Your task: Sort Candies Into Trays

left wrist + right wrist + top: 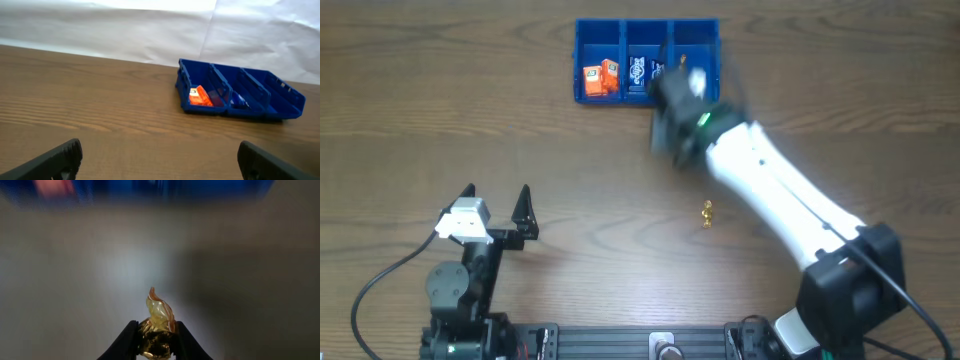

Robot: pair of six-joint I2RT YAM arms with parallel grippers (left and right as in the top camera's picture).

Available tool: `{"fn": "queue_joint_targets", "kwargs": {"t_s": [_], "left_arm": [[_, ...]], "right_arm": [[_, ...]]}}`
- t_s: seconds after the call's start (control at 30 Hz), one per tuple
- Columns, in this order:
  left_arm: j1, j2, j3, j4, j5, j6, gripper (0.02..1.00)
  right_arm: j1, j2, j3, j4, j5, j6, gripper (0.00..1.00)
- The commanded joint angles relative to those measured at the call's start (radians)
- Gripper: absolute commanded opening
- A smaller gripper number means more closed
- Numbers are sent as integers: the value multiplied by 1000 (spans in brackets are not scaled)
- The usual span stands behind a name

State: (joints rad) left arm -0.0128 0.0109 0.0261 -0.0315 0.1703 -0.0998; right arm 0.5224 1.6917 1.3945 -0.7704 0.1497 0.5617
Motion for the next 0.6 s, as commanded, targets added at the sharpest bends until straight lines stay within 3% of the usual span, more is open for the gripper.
{"fn": "queue_joint_targets", "kwargs": {"t_s": [0.03,0.37,0.47,0.53,0.6], "left_arm": [[6,-6,-21,-32,10,10,998],[6,-6,-21,-32,10,10,998],[6,-6,-21,-32,10,10,998],[6,-6,-21,-32,10,10,998],[6,-6,-21,-32,10,10,998]], "right_arm": [[-164,183,372,-25,59,-192,191],[-204,453,472,100,37,-223,235],[-204,453,472,95,39,-223,393],[-204,451,472,83,60,-223,643],[-198,429,454,67,68,-223,660]]}}
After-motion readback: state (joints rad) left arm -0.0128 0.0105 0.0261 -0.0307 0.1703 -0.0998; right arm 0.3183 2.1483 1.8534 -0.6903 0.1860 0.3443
